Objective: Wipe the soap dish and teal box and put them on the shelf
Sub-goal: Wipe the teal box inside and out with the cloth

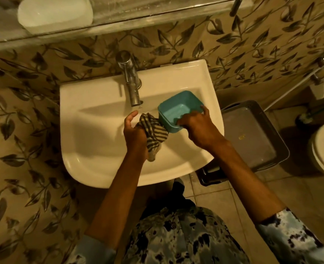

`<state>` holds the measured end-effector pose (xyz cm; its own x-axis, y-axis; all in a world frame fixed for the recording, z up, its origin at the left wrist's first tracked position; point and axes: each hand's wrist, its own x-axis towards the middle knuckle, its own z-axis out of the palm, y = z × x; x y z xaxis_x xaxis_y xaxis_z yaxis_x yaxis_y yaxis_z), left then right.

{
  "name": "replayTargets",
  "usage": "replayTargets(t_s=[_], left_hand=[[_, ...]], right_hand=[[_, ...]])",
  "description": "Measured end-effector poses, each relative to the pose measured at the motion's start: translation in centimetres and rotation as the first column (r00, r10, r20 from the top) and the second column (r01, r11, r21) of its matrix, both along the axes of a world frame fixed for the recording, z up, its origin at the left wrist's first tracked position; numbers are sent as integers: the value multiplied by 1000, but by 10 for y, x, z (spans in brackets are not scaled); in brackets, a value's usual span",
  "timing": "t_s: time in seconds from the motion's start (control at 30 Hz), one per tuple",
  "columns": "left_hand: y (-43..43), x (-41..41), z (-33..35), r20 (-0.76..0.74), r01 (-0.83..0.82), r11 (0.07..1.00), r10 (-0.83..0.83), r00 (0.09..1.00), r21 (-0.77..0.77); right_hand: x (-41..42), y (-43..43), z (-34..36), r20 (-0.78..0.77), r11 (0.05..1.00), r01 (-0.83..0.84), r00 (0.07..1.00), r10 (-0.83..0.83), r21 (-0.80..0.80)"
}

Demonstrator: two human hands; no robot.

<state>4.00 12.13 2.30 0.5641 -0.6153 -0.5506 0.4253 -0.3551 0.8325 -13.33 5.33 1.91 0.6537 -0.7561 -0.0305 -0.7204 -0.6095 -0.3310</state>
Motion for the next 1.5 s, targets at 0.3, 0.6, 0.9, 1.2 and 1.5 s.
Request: replayTargets(t_s=[0.3,0.6,0.9,1.2,1.5], left_hand=[[-1,-5,10,-64,255,956,-249,966,145],[4,-8,3,523,262,947,-320,790,185],[-1,-1,14,589,447,878,-455,668,171],[5,9,23,425,431,881,-472,773,194],[10,-18,52,256,246,958,-277,926,146]], right_hand=[[6,26,-5,-80,999,-50,996,48,-19],[-10,30,-1,500,999,6,866,14,-38],[-19,-5,-5,428,615,44,680,-596,788],[-17,-6,-25,432,524,70,480,-763,849],[1,5,-38,544,687,294,440,-714,665]])
